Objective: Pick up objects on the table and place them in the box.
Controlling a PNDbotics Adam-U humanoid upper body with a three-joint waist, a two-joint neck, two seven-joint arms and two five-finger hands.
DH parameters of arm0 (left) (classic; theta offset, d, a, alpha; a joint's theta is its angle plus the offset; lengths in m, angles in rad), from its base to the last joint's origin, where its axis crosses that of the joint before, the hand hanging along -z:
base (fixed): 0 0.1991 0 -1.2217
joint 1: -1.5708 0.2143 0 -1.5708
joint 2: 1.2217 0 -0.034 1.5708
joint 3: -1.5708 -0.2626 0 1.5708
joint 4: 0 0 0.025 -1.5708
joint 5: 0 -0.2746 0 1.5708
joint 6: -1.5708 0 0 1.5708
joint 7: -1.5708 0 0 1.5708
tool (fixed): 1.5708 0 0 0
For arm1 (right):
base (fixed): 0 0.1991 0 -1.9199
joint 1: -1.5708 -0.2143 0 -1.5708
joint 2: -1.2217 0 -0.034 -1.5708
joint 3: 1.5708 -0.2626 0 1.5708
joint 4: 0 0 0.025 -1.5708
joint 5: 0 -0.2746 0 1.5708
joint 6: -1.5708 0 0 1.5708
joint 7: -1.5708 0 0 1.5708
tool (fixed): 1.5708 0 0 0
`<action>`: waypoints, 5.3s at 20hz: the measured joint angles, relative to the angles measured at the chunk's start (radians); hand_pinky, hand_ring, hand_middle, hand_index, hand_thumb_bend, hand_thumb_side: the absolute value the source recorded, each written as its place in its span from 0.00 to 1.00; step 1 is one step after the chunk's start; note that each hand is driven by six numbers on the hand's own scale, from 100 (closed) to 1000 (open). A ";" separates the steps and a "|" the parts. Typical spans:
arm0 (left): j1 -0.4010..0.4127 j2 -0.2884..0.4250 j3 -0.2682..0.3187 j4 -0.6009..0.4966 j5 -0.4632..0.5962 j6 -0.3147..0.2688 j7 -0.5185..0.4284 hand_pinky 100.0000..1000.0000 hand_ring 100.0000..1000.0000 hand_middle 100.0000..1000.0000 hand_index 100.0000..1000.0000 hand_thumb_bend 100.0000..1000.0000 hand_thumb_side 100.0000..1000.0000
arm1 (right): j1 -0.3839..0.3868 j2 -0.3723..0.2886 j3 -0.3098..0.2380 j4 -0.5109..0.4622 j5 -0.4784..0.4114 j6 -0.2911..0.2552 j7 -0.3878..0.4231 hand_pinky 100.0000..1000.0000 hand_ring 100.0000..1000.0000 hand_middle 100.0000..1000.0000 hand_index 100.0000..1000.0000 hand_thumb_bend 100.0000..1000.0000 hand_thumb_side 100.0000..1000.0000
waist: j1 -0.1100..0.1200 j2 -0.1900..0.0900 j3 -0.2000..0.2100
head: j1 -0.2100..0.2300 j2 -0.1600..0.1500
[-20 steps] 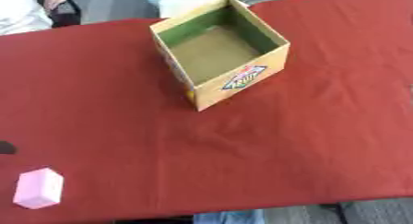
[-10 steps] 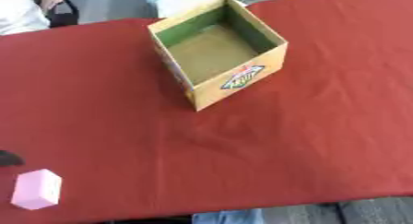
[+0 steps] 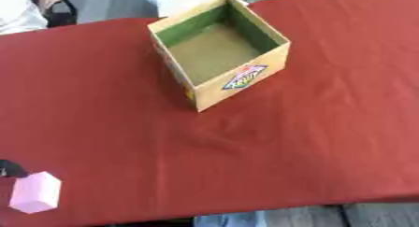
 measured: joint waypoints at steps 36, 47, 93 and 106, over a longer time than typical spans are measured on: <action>-0.059 -0.048 -0.030 0.000 -0.035 0.046 0.043 0.79 0.82 0.77 0.91 0.46 0.39 | 0.001 0.012 -0.006 0.000 -0.001 0.009 0.008 0.86 0.82 0.78 0.84 0.01 1.00 | 0.000 0.003 -0.019 | 0.000 0.000; -0.064 -0.052 -0.043 0.000 -0.060 0.062 0.000 0.70 0.73 0.71 0.87 0.37 0.23 | 0.000 0.018 -0.006 0.000 -0.002 0.010 0.007 0.86 0.82 0.77 0.84 0.01 1.00 | 0.000 0.006 -0.020 | 0.001 0.000; -0.861 -0.082 -0.019 0.038 0.187 0.022 -0.073 0.32 0.39 0.45 0.70 0.00 0.00 | -0.033 0.026 0.001 0.000 -0.010 0.014 0.030 0.86 0.82 0.77 0.84 0.02 1.00 | -0.015 0.016 -0.051 | 0.068 0.000; -1.214 -0.415 -0.105 0.424 -0.002 -0.111 -0.102 0.31 0.38 0.44 0.68 0.00 0.00 | -0.090 0.053 0.014 0.000 -0.027 0.004 0.046 0.87 0.82 0.77 0.84 0.03 1.00 | -0.041 0.065 -0.100 | 0.105 -0.057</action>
